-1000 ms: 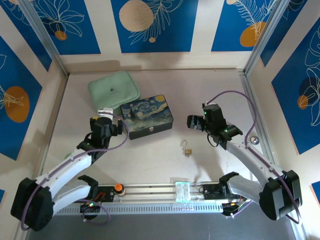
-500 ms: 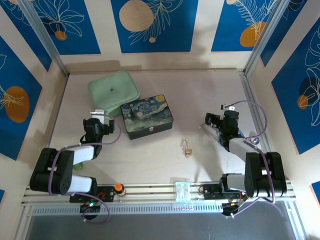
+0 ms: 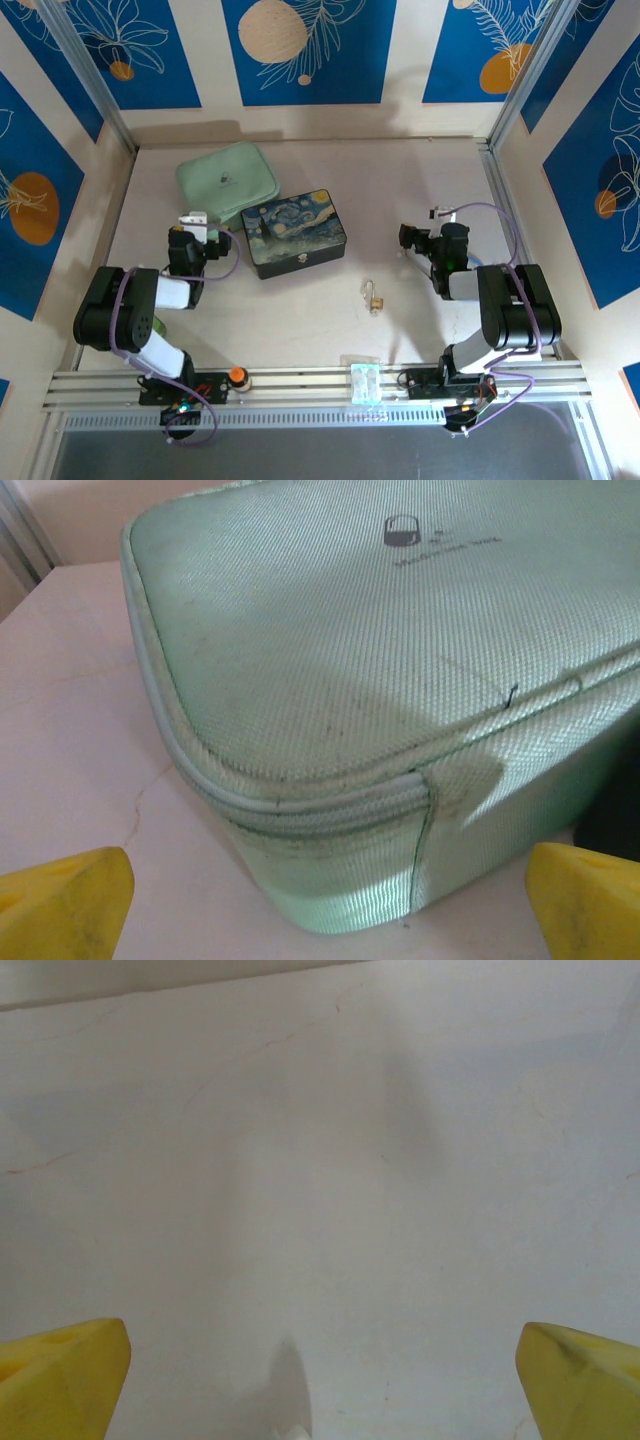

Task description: Unlock the padlock with the key

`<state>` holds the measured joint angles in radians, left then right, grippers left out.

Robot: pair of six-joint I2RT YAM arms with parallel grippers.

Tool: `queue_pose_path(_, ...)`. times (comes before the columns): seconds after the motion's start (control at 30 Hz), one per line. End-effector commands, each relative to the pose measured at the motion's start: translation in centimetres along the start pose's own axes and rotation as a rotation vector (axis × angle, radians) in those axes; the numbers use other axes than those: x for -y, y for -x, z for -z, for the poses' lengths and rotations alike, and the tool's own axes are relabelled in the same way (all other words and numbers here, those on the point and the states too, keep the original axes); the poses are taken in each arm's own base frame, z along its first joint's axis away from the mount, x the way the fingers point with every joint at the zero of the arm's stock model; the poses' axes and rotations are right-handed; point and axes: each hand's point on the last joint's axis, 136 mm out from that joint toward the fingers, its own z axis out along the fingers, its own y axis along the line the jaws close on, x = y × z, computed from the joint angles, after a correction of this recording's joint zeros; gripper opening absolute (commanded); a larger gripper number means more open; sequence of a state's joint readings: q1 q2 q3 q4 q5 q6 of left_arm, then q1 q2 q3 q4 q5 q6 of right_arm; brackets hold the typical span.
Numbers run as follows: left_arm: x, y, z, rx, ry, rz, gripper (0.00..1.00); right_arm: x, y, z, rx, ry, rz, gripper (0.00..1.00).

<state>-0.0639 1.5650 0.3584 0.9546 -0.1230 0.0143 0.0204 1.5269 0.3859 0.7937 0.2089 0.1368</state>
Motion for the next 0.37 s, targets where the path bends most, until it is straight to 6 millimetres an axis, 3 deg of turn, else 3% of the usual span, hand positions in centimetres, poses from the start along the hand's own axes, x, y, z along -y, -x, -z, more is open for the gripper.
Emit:
queue_pose_path(0.0,0.4,0.5,-0.1,0.017,-0.022,-0.011,0.99,-0.5,2.1,-0.1,0.064,0.018,0.027,0.99)
queue_pose_path(0.1,2.1,0.5,-0.2,0.006,-0.116,-0.051,0.99,-0.5,2.1,-0.1,0.065,0.019,0.028,0.99)
queue_pose_path(0.33,2.1,0.5,-0.1,0.009,-0.118,-0.049,0.99,-0.6,2.1,-0.1,0.063,0.034,0.025,0.99)
